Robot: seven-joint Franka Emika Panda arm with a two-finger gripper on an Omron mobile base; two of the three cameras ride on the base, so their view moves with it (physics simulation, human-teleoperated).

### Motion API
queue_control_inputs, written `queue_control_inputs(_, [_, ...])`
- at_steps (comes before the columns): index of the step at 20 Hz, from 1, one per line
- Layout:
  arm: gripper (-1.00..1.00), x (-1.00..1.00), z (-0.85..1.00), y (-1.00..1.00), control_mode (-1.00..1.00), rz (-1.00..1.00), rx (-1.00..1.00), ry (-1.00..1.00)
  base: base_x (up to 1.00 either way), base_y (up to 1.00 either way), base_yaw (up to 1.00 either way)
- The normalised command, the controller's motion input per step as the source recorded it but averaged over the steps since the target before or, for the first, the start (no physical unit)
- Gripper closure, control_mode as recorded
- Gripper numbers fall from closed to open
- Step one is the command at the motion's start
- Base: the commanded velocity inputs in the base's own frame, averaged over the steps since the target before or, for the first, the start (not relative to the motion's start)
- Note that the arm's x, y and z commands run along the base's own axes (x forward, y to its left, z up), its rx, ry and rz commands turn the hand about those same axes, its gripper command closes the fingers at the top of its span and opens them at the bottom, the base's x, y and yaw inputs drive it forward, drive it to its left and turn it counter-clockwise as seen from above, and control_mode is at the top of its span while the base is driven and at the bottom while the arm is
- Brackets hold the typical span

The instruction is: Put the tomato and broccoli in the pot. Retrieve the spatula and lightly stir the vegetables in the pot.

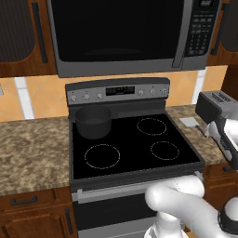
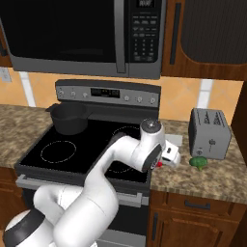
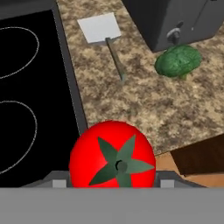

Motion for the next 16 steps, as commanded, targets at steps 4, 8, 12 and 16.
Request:
queue_control_inputs(4, [1.0,0.0,0.47,1.0,-1.0,0.08,-0.09,-0.19,0.0,0.0,0.0])
queue_control_inputs(8, [1.0,0.01,0.87,1.0,-1.0,0.07,-0.01,-0.2,0.0,0.0,0.0])
queue_control_inputs(12, [1.0,0.04,0.96,1.0,-1.0,0.07,0.0,-0.15,0.0,0.0,0.0])
queue_control_inputs(16, [1.0,0.08,0.69,1.0,-1.0,0.07,0.0,-0.08,0.0,0.0,0.0])
